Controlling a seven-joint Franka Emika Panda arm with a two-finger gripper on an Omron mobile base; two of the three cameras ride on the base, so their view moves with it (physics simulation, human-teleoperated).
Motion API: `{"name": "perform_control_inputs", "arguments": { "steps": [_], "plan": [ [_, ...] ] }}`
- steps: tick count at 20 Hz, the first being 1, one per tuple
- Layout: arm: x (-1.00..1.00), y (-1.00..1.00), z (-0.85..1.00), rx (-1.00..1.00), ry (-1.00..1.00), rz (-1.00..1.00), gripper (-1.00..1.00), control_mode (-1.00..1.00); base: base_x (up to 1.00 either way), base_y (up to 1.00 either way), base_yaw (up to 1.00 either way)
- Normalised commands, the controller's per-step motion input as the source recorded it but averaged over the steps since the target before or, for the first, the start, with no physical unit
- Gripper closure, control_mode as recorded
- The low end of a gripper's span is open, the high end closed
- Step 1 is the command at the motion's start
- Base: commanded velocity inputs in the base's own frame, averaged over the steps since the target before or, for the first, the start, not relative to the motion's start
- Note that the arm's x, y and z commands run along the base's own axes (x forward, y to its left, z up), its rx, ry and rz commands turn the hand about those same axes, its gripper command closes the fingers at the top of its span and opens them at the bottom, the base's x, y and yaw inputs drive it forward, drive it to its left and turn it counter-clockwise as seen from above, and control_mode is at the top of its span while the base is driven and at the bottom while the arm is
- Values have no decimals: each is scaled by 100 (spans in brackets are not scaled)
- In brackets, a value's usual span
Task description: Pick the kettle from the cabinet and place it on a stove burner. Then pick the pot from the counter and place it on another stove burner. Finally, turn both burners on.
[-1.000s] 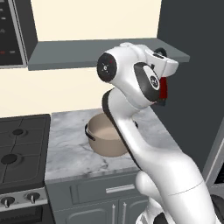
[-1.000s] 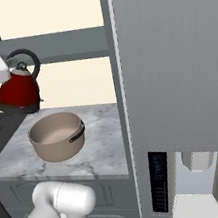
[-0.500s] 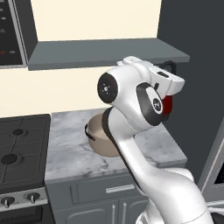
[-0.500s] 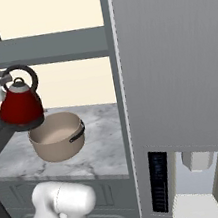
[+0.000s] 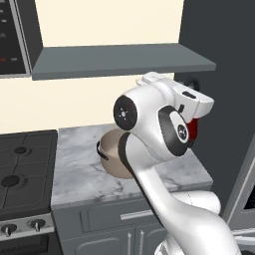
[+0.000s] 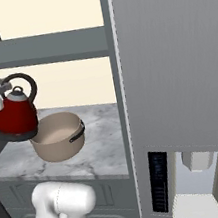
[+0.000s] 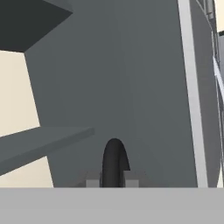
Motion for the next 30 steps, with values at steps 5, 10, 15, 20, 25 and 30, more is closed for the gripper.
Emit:
{"name": "perform_control_inputs", "arguments": {
  "steps": [5, 10, 15, 20, 25, 30],
  "plan": [
    [-7, 0, -4, 0, 0, 0, 100, 100, -22, 3, 0],
    [0, 0, 0, 0, 0, 0, 100, 100, -43, 17, 0],
    [0, 0, 0, 0, 0, 0, 100, 100, -31, 34, 0],
    [0, 0, 0, 0, 0, 0, 100, 100, -13, 51, -1],
    [0, 0, 0, 0, 0, 0, 100, 100, -17, 50, -1],
    [0, 0, 0, 0, 0, 0, 100, 100, -22, 48, -1]
  ]
}}
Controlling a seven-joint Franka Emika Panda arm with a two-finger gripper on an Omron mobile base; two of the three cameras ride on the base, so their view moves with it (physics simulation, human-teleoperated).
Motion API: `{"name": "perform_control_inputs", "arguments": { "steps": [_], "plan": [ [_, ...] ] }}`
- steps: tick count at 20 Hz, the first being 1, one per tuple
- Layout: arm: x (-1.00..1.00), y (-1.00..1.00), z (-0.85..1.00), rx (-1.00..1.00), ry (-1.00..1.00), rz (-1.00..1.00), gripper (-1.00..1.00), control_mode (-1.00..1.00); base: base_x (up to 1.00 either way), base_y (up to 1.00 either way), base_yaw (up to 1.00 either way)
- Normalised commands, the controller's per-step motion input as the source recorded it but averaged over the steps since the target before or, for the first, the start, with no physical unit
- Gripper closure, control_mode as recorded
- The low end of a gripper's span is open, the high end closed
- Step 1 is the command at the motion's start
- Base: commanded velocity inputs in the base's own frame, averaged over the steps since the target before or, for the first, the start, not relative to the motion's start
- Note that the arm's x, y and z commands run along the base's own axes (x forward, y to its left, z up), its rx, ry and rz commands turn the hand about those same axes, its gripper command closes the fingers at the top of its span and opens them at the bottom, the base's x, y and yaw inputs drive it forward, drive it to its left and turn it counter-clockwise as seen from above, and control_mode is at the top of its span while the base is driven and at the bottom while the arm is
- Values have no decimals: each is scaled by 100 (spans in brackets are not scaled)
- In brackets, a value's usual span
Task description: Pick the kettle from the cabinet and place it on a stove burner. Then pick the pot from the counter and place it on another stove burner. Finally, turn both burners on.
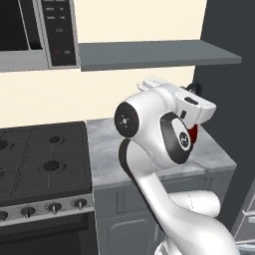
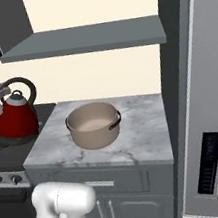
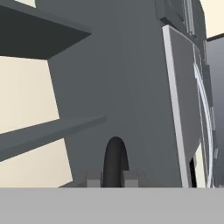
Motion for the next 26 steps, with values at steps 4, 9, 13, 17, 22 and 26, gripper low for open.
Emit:
{"name": "perform_control_inputs", "arguments": {
  "steps": [4, 9, 13, 17, 22, 26],
  "plan": [
    [0, 0, 0, 0, 0, 0, 100, 100, -21, 49, -2],
    [0, 0, 0, 0, 0, 0, 100, 100, -18, 50, -2],
    [0, 0, 0, 0, 0, 0, 100, 100, -15, 51, -3],
    [0, 0, 0, 0, 0, 0, 100, 100, -10, 54, -3],
    [0, 0, 0, 0, 0, 0, 100, 100, -2, 58, -3],
    [0, 0, 0, 0, 0, 0, 100, 100, 0, 61, -4]
  ]
}}
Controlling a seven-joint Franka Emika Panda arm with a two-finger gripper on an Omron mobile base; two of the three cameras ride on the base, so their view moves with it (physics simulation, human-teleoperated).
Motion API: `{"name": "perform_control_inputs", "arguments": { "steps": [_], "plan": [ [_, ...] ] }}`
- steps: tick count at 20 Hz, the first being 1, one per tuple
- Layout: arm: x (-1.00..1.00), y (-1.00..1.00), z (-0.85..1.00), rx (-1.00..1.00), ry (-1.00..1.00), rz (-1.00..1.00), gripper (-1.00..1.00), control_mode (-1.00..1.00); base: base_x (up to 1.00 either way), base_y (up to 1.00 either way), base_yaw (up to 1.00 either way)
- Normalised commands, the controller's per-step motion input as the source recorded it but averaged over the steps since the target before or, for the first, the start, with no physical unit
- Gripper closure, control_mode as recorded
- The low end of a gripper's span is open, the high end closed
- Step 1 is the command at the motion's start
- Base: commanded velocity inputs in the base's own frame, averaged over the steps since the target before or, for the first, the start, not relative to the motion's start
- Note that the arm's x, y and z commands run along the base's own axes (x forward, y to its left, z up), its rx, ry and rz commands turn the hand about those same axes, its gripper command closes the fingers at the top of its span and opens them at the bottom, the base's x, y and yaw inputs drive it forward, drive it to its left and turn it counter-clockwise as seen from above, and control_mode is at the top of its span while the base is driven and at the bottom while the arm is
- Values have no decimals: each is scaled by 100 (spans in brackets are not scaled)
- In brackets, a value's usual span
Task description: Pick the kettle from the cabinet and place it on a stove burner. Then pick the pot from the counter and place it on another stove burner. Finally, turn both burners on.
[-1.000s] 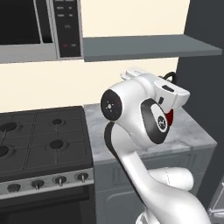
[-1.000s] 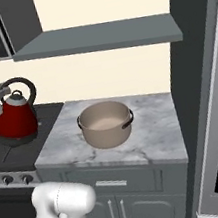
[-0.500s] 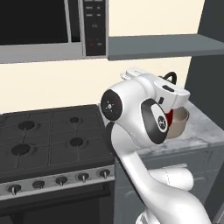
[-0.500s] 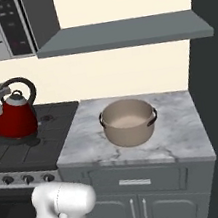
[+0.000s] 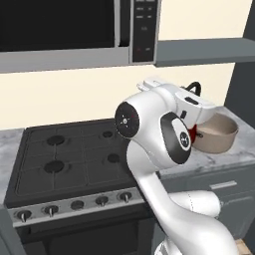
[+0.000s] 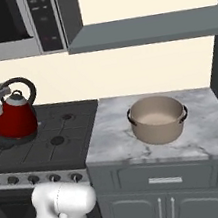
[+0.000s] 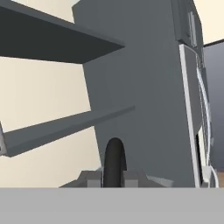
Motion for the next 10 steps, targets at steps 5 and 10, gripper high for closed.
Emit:
{"name": "perform_control_inputs", "arguments": {
  "steps": [5, 10],
  "plan": [
    [0, 0, 0, 0, 0, 0, 100, 100, 0, 64, -4],
    [0, 0, 0, 0, 0, 0, 100, 100, 0, 64, -4]
  ]
}}
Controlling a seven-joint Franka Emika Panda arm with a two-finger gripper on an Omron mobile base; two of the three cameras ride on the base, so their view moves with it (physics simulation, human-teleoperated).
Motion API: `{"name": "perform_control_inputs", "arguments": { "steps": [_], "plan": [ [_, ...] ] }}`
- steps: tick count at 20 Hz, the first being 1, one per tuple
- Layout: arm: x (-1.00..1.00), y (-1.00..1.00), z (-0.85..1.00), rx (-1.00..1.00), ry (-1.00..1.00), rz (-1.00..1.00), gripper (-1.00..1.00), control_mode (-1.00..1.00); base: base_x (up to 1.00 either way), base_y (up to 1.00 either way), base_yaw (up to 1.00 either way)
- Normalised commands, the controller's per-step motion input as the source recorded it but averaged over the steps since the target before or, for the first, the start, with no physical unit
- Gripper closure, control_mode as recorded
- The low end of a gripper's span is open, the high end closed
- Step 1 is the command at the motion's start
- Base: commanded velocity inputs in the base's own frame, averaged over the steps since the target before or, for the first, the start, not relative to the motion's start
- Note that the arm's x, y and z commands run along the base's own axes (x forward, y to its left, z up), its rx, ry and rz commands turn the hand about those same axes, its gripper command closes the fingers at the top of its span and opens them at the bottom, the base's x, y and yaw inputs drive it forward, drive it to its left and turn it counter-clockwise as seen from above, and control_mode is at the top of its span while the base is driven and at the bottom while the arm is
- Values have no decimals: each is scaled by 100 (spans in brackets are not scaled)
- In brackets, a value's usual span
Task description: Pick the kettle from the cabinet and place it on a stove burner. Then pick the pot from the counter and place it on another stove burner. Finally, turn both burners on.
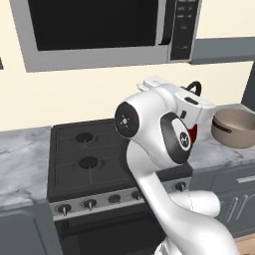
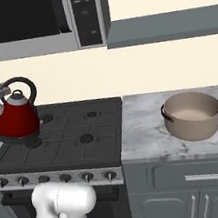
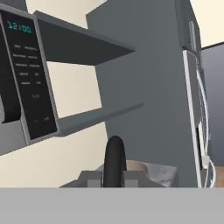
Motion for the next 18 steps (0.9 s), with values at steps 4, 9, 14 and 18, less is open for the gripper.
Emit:
{"name": "perform_control_inputs", "arguments": {
  "steps": [4, 9, 14, 18],
  "plan": [
    [0, 0, 0, 0, 0, 0, 100, 100, 11, 57, -2],
    [0, 0, 0, 0, 0, 0, 100, 100, 35, 39, 0],
    [0, 0, 0, 0, 0, 0, 100, 100, 38, 28, 0],
    [0, 0, 0, 0, 0, 0, 100, 100, 33, 25, 0]
  ]
}}
